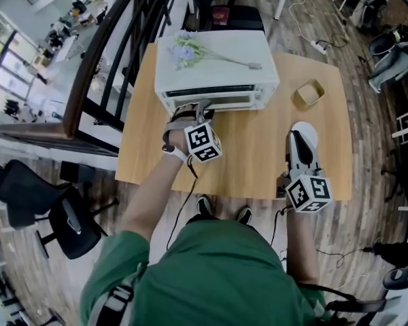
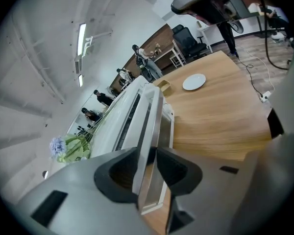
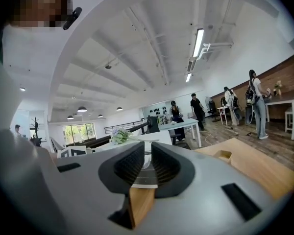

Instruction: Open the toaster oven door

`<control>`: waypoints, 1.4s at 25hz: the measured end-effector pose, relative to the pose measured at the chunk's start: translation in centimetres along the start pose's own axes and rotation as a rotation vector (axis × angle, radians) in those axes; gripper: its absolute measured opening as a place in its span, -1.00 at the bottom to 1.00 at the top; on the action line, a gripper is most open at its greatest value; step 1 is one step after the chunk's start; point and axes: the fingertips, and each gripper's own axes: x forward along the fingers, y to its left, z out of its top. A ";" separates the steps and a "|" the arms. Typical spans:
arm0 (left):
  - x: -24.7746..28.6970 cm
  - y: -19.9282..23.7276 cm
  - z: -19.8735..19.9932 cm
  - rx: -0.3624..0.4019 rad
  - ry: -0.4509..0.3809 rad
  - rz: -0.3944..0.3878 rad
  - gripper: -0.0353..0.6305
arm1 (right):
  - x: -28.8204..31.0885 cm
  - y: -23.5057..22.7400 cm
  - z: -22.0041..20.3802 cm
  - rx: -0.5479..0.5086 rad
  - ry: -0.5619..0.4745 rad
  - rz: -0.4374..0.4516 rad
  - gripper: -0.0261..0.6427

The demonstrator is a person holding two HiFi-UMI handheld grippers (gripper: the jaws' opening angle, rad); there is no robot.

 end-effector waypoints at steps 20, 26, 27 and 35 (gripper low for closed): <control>-3.0 -10.9 -1.5 -0.018 0.080 0.066 -0.56 | 0.5 0.8 -5.1 0.039 0.124 0.154 -0.76; -2.8 -13.7 -2.3 -0.030 0.101 0.083 -0.56 | -0.3 0.7 -6.8 0.036 0.165 0.159 -0.76; -2.8 -14.2 -2.4 -0.036 0.105 0.081 -0.56 | -0.5 0.6 -7.1 0.036 0.171 0.156 -0.76; -2.2 -17.0 -3.5 -0.063 0.123 0.100 -0.56 | -1.4 -0.1 -9.0 0.026 0.224 0.130 -0.76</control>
